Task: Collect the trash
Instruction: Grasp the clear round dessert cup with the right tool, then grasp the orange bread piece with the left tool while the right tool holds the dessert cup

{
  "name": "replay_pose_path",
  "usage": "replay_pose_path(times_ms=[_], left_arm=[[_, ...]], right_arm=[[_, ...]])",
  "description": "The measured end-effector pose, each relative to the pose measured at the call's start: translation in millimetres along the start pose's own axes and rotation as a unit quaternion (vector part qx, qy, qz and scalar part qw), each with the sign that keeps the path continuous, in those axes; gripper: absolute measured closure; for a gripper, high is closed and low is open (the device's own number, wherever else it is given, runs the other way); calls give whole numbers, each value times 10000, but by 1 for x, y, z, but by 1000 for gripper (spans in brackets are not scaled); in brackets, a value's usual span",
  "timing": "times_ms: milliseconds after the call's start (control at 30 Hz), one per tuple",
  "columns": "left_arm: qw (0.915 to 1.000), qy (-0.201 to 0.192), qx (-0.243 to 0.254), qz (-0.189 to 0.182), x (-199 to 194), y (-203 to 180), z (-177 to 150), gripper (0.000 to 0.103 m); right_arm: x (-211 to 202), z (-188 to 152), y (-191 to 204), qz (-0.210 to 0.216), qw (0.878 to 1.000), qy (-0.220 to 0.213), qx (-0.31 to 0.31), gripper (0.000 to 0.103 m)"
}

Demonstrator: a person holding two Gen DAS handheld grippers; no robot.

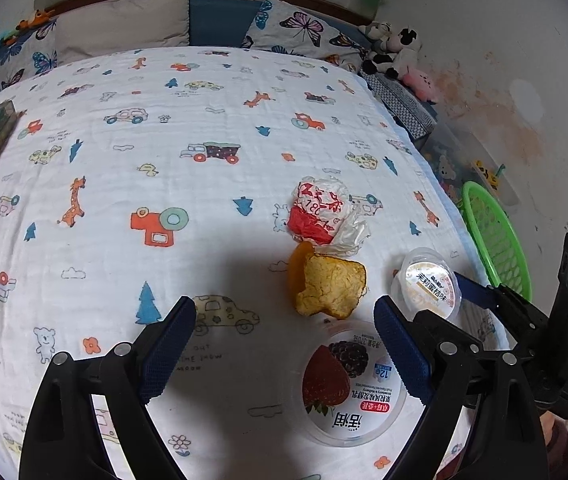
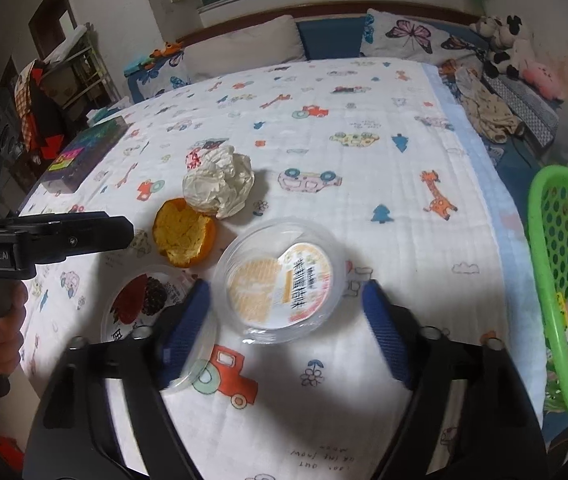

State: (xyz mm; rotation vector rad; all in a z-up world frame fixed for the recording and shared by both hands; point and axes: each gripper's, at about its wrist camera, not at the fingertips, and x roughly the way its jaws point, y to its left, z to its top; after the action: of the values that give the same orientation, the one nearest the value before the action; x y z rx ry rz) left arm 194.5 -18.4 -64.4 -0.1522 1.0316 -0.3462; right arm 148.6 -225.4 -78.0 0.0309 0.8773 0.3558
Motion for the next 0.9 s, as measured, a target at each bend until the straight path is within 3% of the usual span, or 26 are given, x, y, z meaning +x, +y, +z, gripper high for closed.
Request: replay_pose_path(times_ms=[200,333,600,900], left_arm=[[10000,5,23,11,0,1,0,16],[9999,39,128,21,3,-4,-1,16],[9988,161,467,45,21,-26,-2,16],[9963,282,740,329,49,-41,1,16]], right_arm=[[8,2,4,-38,10000,8,-56,23],[7,0,1,-11,10000,26,-14,36],[-19,-1,-18,-139,9995,-235,179,38],[-38,-4,-37,-260,9982,-382,378,38]])
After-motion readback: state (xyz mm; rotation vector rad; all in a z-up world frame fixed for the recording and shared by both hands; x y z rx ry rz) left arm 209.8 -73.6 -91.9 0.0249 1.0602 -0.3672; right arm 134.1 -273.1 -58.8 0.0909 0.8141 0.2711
